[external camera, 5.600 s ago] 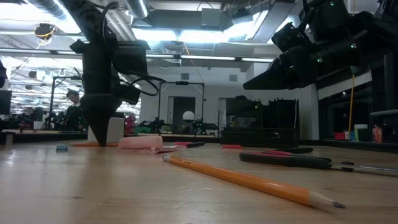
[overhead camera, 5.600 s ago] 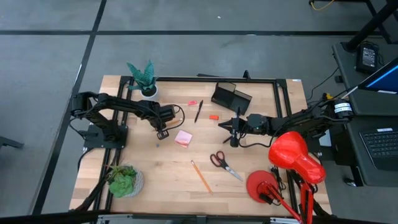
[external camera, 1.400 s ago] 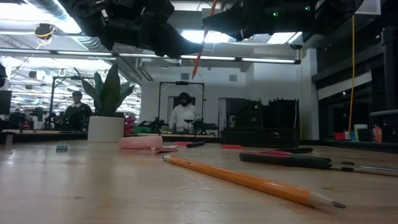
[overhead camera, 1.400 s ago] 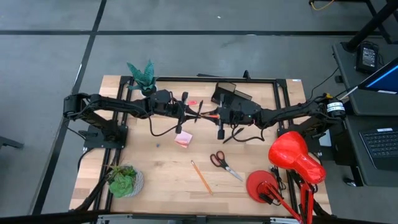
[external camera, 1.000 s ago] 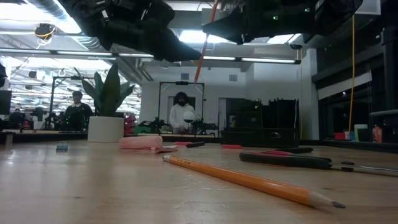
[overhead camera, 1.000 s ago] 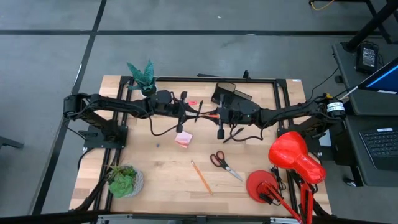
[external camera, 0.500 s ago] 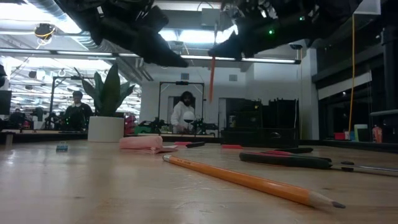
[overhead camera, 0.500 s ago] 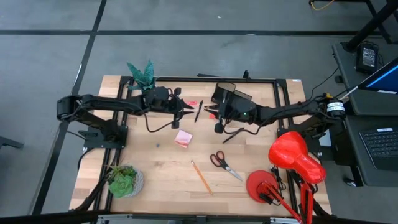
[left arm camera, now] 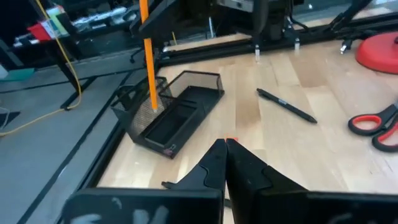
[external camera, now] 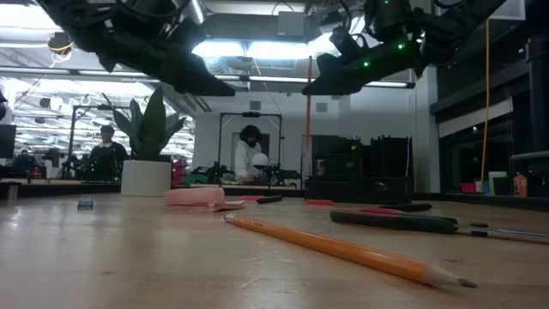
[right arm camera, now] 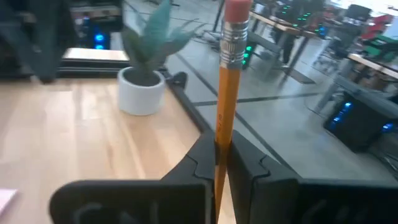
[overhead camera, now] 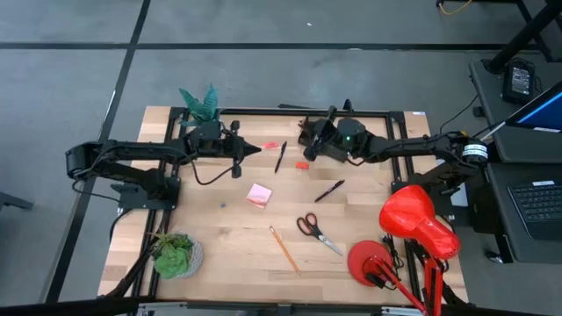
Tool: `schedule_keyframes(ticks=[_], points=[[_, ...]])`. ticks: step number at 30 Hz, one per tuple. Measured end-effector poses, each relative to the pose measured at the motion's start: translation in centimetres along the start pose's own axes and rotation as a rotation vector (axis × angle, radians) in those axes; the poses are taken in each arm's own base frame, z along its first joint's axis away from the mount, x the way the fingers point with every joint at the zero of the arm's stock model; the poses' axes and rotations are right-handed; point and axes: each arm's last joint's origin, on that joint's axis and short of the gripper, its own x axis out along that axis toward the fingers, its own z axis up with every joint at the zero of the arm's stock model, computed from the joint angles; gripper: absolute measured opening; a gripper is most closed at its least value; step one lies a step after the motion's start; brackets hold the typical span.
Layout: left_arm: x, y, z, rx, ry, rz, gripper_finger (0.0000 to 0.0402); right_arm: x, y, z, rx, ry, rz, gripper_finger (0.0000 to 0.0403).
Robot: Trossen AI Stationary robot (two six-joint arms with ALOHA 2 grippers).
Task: Pick and place office supplies into organizer
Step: Put the top pencil into the black desk organizer
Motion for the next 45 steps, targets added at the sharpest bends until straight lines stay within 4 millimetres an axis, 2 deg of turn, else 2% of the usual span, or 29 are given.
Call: schedule_keyframes(ticks=[11, 18, 25, 38, 45], points=[[-1.6, -0.5, -1.5, -0.032, -0.014, -0.003, 0.0003, -0.3, -4.2, 0.0, 0.032, 0.013, -0.127, 0.0017], [-1.6, -0.5, -1.6, -0.032, -0.011, -0.003, 0.0003, -0.5, -5.5, -1.6, 0.064, 0.014, -0.180, 0.0017], [-1.6, -0.5, -1.6, -0.032, -0.010, -0.003, 0.0002, -0.8, -5.7, -2.7, 0.069, 0.039, -0.191, 0.0017], [-1.6, -0.5, -1.6, -0.055, -0.011, -0.003, 0.0002, -2.1, -5.7, -5.9, 0.119, 0.062, -0.212, 0.0017], [-1.6, -0.5, -1.6, -0.055, -0.010, -0.003, 0.0002, -1.5, -5.4, -6.9, 0.117, 0.079, -0.208, 0.0017]])
